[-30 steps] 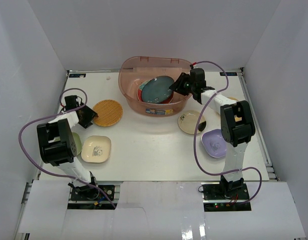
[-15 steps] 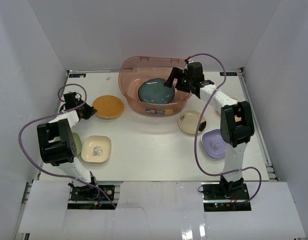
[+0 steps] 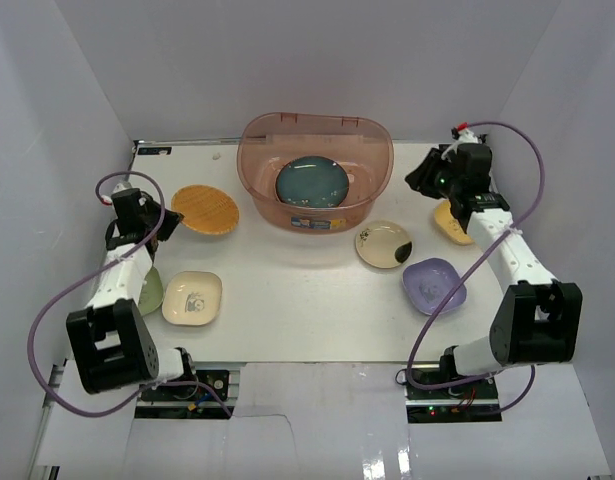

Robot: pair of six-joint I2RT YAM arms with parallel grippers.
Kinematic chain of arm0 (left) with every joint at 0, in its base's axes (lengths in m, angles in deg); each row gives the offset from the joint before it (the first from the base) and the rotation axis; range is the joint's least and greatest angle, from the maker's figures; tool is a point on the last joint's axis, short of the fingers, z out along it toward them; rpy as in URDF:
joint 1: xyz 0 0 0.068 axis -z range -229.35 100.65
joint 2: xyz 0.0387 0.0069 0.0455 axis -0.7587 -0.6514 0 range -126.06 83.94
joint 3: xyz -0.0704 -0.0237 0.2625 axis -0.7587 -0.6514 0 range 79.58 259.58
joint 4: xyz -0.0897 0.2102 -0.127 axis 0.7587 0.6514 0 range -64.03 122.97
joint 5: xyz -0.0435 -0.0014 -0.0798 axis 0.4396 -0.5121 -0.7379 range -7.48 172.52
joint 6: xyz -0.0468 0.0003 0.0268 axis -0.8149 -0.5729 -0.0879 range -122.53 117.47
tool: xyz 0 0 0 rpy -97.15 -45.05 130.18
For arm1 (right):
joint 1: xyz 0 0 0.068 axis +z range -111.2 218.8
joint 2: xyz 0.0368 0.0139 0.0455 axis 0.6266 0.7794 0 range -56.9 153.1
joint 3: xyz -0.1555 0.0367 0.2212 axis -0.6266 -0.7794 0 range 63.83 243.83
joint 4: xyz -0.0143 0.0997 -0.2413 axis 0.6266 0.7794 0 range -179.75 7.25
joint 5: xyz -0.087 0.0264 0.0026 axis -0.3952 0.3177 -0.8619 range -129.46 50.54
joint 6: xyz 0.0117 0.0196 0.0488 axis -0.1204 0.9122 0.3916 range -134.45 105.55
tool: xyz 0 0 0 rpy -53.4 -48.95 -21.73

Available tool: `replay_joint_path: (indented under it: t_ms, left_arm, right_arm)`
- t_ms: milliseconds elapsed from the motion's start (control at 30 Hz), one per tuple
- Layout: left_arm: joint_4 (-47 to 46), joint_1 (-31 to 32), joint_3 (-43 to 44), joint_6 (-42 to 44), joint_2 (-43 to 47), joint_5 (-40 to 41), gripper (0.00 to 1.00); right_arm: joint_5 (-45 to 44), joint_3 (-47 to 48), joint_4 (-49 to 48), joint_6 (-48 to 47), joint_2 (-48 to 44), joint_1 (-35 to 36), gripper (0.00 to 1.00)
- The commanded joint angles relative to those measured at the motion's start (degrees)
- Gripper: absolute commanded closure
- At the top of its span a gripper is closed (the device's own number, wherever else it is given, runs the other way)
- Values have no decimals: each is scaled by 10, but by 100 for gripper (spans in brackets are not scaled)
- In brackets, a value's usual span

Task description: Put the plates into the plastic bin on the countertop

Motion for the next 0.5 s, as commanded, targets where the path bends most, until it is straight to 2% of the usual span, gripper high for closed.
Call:
replay_joint_path:
  t_ms: [0, 67, 200, 233, 333, 467]
  left_arm:
    - [-21, -2, 0, -17, 80, 2, 100]
    - [-17, -3, 4, -20, 123, 3, 100]
    - [12, -2, 54, -25, 172, -9, 100]
    - [20, -2, 70, -25, 173, -15, 100]
    - [44, -2, 127, -27, 172, -30, 100]
    - [50, -2, 193, -33, 165, -50, 100]
  right_arm:
    - [18, -79, -13, 3, -26, -54, 61]
    - [22, -125, -15, -3, -35, -80, 60]
    - [20, -164, -13, -25, -26, -111, 43]
    - [23, -170, -15, -28, -22, -113, 41]
    - [37, -189, -15, -43, 1, -120, 38]
    - [61, -198, -25, -46, 37, -120, 41]
